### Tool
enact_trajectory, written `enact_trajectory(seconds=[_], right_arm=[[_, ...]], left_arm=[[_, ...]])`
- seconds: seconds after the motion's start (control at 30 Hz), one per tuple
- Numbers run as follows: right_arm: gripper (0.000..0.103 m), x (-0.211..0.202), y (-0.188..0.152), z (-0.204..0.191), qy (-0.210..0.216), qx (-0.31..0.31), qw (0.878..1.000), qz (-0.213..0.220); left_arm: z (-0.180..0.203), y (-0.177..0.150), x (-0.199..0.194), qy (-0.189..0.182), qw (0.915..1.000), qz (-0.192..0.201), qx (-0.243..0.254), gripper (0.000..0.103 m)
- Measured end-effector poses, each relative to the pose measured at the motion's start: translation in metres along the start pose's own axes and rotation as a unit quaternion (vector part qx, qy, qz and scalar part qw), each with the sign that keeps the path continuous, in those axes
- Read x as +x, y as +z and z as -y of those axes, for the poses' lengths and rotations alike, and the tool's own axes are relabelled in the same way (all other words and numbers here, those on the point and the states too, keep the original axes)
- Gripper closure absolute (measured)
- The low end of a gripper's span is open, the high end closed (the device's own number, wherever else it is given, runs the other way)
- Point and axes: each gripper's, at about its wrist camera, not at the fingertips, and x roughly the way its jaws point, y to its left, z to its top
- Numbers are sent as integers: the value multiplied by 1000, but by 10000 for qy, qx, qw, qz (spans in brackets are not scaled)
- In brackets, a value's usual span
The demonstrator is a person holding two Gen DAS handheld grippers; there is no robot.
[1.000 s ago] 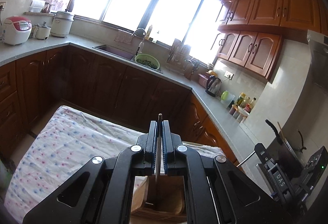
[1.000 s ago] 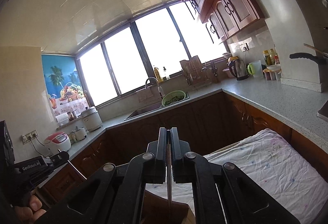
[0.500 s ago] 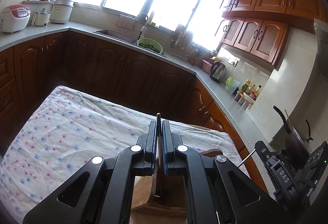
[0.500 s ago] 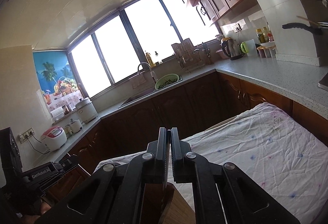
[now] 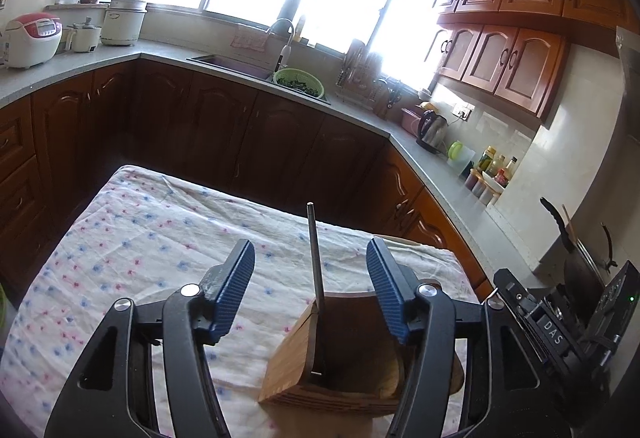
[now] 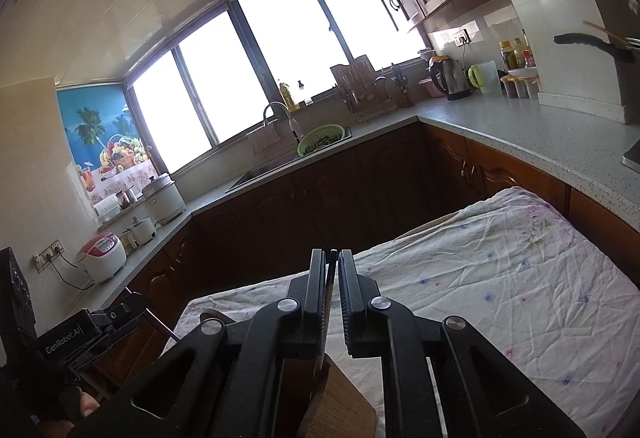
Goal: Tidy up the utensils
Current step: 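Lower both utensils into the wooden holder and open both tools, then move both open tools back toward the remaining chopsticks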
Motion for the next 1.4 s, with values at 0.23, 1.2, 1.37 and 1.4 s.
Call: enact_trajectory(seconds=[0.23, 1.2, 1.37, 1.4], right_arm=[[14, -33, 3, 9, 184, 302, 9993, 112], [5, -200, -65, 32, 81, 8, 9988, -476], [5, -212, -82, 41, -18, 37, 9980, -634], [5, -213, -86, 41, -35, 28, 9978, -664]], left_arm=[[-18, -7, -39, 215, 9997, 29, -115, 8], [-51, -126, -179, 469, 9965, -685, -112, 4], [-52, -141, -182, 471, 9949, -884, -142, 4], [-52, -143, -183, 483, 9946, -907, -132, 4]])
